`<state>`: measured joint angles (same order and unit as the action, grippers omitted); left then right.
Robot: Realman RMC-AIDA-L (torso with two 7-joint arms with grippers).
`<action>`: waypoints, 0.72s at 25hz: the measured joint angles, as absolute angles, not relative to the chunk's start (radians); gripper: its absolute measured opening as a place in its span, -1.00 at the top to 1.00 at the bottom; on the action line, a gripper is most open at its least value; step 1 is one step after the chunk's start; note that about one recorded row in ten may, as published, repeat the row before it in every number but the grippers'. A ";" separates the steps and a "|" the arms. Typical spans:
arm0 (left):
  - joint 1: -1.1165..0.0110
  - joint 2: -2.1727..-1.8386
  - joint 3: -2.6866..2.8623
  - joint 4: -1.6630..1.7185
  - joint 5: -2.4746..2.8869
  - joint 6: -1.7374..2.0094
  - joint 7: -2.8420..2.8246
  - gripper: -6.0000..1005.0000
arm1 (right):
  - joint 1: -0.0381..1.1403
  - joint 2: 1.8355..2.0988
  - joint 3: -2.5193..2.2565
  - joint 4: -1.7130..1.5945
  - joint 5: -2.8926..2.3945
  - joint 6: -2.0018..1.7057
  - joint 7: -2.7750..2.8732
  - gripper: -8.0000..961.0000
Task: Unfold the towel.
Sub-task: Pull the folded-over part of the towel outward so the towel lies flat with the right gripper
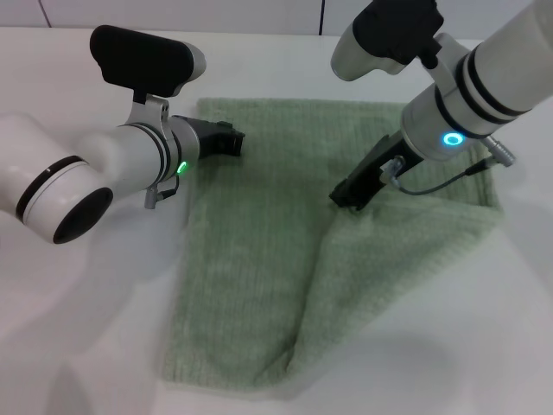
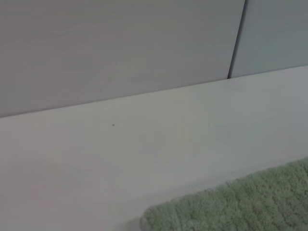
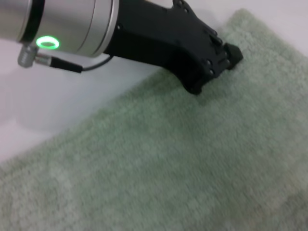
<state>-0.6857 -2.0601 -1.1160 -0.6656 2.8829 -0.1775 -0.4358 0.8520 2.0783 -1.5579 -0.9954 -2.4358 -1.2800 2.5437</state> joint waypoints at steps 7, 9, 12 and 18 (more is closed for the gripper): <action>-0.684 -2.060 -1.121 -0.672 2.882 -0.186 -0.430 0.99 | 0.829 2.079 -1.559 -1.093 -2.482 -1.356 2.580 0.78; -0.683 -2.060 -1.122 -0.673 2.882 -0.188 -0.428 0.99 | 0.828 2.078 -1.557 -1.115 -2.488 -1.389 2.583 0.78; -0.683 -2.060 -1.124 -0.673 2.882 -0.191 -0.421 0.99 | 0.828 2.078 -1.552 -1.141 -2.510 -1.432 2.588 0.77; -0.683 -2.060 -1.124 -0.674 2.882 -0.195 -0.420 0.99 | 0.826 2.078 -1.548 -1.192 -2.529 -1.510 2.591 0.76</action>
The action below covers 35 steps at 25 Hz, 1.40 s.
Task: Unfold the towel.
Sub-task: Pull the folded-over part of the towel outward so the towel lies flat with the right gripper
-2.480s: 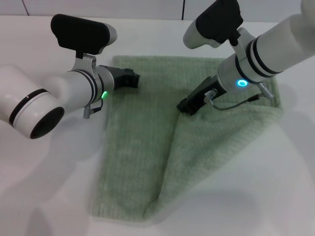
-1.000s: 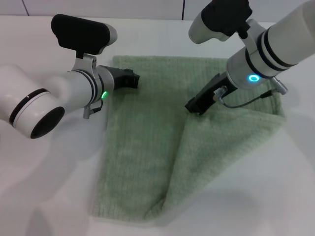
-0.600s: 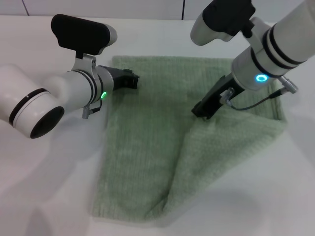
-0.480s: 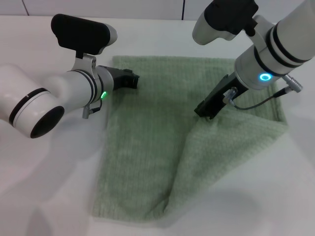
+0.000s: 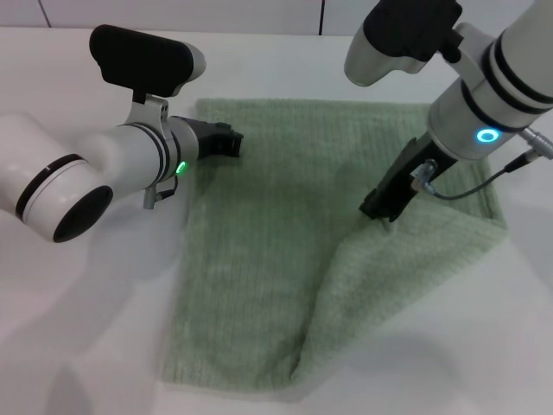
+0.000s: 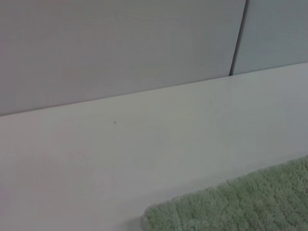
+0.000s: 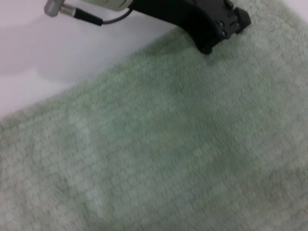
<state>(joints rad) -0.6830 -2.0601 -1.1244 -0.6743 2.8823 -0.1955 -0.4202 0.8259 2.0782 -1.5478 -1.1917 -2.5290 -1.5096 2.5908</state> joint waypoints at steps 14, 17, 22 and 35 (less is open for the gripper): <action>-0.687 -2.060 -1.126 -0.674 2.882 -0.200 -0.420 0.99 | 0.806 2.077 -1.552 -1.302 -2.560 -1.648 2.596 0.74; -0.689 -2.060 -1.126 -0.673 2.882 -0.199 -0.420 0.99 | 0.805 2.077 -1.553 -1.320 -2.560 -1.681 2.594 0.74; -0.689 -2.059 -1.126 -0.673 2.882 -0.199 -0.420 0.99 | 0.805 2.077 -1.551 -1.339 -2.560 -1.727 2.593 0.73; -0.686 -2.059 -1.126 -0.673 2.882 -0.199 -0.420 0.99 | 0.769 2.076 -1.557 -1.435 -2.560 -1.835 2.589 0.72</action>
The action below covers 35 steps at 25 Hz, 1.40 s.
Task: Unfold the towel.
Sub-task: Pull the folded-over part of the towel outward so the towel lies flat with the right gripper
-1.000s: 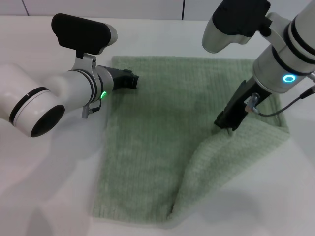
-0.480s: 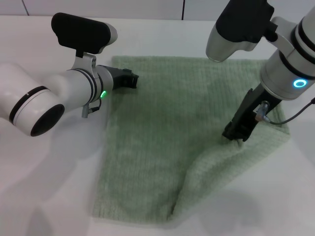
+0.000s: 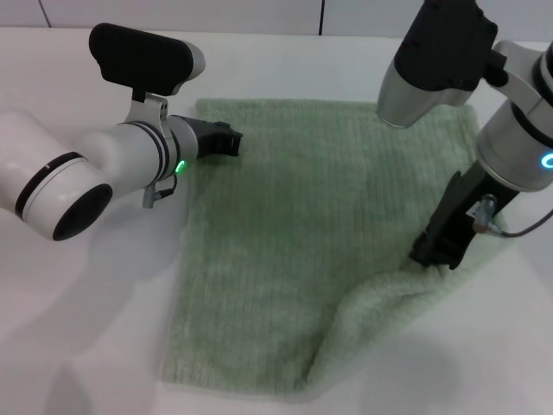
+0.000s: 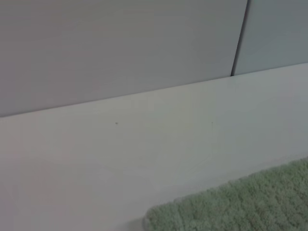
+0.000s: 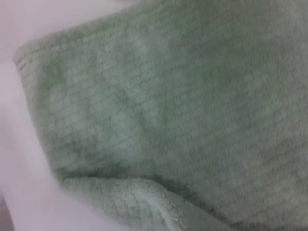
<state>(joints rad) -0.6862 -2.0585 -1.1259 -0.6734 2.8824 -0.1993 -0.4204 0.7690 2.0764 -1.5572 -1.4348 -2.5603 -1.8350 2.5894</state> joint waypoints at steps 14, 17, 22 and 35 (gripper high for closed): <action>-0.688 -2.059 -1.126 -0.674 2.882 -0.199 -0.420 0.99 | 0.750 2.074 -1.556 -1.482 -2.560 -1.966 2.568 0.70; -0.686 -2.059 -1.126 -0.676 2.882 -0.199 -0.420 0.99 | 0.747 2.076 -1.563 -1.492 -2.560 -1.996 2.568 0.69; -0.686 -2.059 -1.126 -0.677 2.882 -0.199 -0.420 0.99 | 0.747 2.077 -1.598 -1.488 -2.560 -2.031 2.568 0.69; -0.686 -2.059 -1.128 -0.677 2.882 -0.199 -0.420 0.99 | 0.743 2.076 -1.646 -1.440 -2.565 -2.030 2.563 0.67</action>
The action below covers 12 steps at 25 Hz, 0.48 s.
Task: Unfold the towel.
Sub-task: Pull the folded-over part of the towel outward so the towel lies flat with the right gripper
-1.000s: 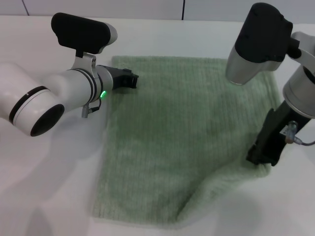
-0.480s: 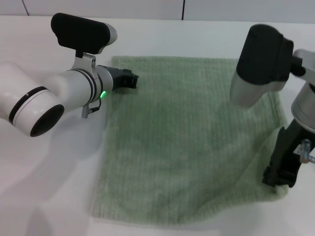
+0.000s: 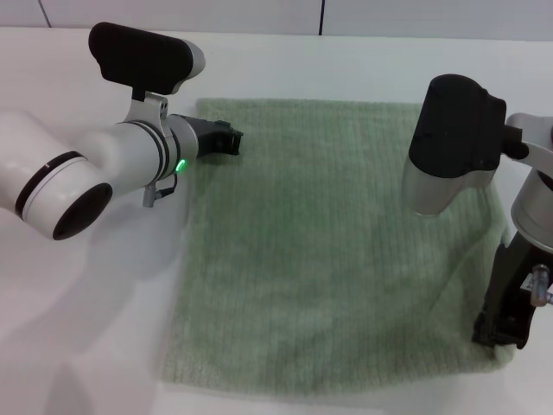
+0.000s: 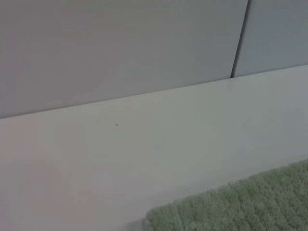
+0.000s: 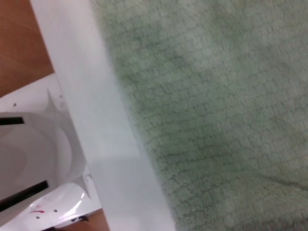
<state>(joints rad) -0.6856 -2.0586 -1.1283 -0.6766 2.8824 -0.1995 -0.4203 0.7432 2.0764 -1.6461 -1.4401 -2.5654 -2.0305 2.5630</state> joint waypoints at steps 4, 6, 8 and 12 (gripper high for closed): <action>-0.686 -2.059 -1.130 -0.677 2.882 -0.199 -0.420 0.99 | 0.744 2.077 -1.650 -1.434 -2.583 -2.026 2.558 0.66; -0.686 -2.059 -1.136 -0.676 2.882 -0.199 -0.420 0.99 | 0.745 2.077 -1.652 -1.432 -2.584 -2.026 2.555 0.66; -0.686 -2.059 -1.137 -0.676 2.882 -0.199 -0.420 0.99 | 0.745 2.077 -1.656 -1.431 -2.585 -2.026 2.551 0.66; -0.686 -2.059 -1.138 -0.677 2.883 -0.199 -0.420 0.99 | 0.744 2.077 -1.662 -1.427 -2.585 -2.025 2.522 0.65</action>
